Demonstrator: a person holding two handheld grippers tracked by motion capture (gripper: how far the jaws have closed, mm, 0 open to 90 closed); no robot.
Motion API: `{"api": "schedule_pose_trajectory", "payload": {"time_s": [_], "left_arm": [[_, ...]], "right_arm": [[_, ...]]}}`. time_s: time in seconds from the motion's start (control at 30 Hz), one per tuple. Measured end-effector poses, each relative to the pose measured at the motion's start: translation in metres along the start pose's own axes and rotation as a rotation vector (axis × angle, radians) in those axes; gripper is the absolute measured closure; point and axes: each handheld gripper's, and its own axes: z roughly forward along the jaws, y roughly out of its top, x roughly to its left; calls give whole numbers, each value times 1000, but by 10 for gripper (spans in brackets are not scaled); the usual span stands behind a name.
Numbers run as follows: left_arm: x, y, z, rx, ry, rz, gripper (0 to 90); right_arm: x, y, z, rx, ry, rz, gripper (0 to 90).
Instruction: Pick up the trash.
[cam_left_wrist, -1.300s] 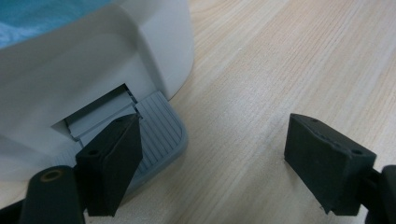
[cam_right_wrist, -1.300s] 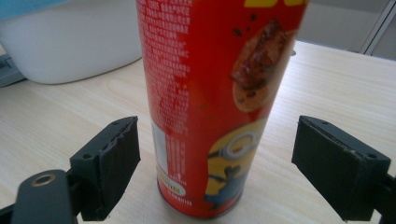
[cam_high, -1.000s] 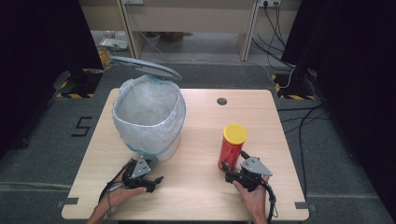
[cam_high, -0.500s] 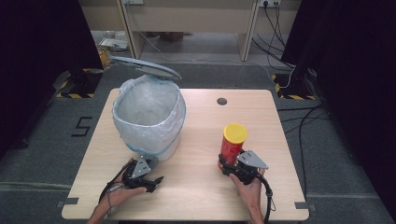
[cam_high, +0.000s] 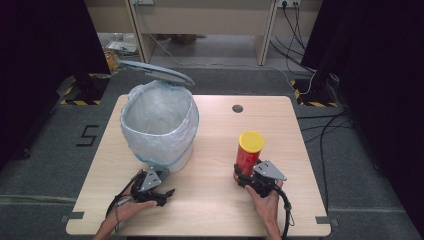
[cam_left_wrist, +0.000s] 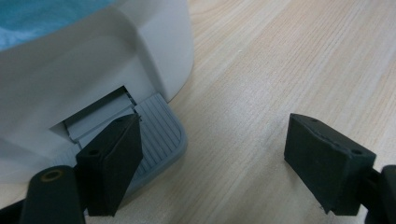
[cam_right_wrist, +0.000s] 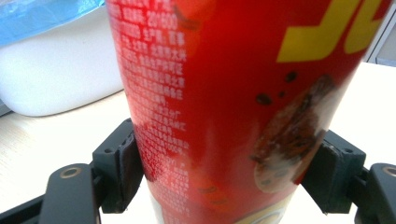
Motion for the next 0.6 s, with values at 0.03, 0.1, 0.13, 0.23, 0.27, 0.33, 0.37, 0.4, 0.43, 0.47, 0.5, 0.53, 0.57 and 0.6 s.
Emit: {"api": "schedule_pose_trajectory", "payload": {"time_s": [0.03, 0.1, 0.13, 0.23, 0.27, 0.33, 0.37, 0.4, 0.43, 0.47, 0.5, 0.53, 0.57, 0.6], "left_arm": [[0, 0, 0, 1, -1, 0, 184], [0, 0, 0, -1, 1, -1, 184], [0, 0, 0, -2, 1, -2, 184], [0, 0, 0, -2, 0, -1, 185], [0, 0, 0, -2, 0, -1, 185], [0, 0, 0, -2, 1, -1, 185], [0, 0, 0, -2, 0, -1, 185], [0, 0, 0, -1, -1, -1, 185], [0, 0, 0, -2, -1, -1, 185], [0, 0, 0, -2, 0, -1, 185], [0, 0, 0, -2, 0, -1, 185], [0, 0, 0, -2, 0, -1, 185], [0, 0, 0, -3, 0, -1, 185], [0, 0, 0, -4, -1, -1, 185]], "right_arm": [[1, 1, 0, -1, 2, 1, 245], [1, 2, 0, -5, 4, -7, 245], [2, 4, -1, -5, 4, -5, 246], [2, 7, -1, -12, 6, -14, 246], [2, 7, -1, -12, 6, -14, 246], [2, 11, -2, -12, 6, -11, 246], [2, 13, -2, -17, 9, -7, 246], [3, 15, -2, -23, 13, -7, 246], [3, 17, -2, -22, 16, -6, 246], [3, 19, -2, -27, 14, -12, 246], [5, 25, -3, -31, 17, -13, 246], [6, 29, -4, -33, 19, -10, 246], [7, 32, -4, -37, 21, -12, 246], [7, 32, -4, -37, 21, -12, 246]]}}
